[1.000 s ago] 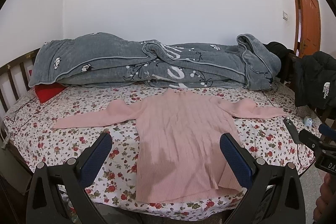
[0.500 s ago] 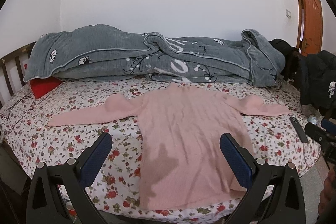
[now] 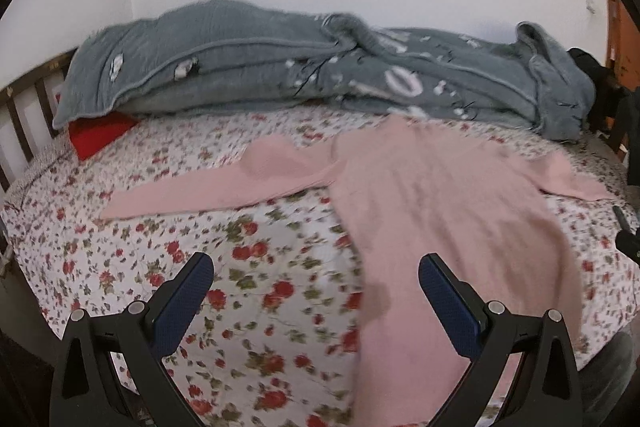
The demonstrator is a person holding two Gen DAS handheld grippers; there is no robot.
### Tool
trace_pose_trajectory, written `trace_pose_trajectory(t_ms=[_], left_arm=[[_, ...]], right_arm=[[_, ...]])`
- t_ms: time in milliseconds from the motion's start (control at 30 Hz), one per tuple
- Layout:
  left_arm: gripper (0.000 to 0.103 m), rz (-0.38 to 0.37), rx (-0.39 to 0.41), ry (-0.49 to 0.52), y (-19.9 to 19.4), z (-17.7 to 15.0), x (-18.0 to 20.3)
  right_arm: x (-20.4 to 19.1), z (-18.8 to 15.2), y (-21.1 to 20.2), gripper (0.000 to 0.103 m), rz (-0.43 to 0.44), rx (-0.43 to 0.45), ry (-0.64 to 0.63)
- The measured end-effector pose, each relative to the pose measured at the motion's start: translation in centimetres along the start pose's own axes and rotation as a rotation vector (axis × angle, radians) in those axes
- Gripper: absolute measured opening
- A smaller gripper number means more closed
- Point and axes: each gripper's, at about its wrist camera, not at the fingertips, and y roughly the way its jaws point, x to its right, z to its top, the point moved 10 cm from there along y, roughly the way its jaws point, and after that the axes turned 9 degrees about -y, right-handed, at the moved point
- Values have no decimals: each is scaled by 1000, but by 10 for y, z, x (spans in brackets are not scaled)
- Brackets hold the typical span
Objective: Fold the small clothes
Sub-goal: 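Grasp the pink sweater's sleeve cuff with the left gripper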
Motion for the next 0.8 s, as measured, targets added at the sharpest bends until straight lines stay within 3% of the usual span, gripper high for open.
trace_pose_trajectory(t_ms=[300,567,667,733,800], left_arm=[[101,33,-75,-92,63,-1,-71],[97,57,-97,-294,109,11,-169],[89,71,-95,-391,128,18,-210],[74,60,-90,-443,141,23,-228],[68,57,-85,-467,154,28,-243]], right_arm=[[-20,-26,57,93,30,-93,-40],[-17,-36,79,89,23,-126,1],[-19,-32,82,89,4,-121,-5],[-20,-27,84,89,-8,-119,-10],[-22,-22,87,89,-13,-117,-8]])
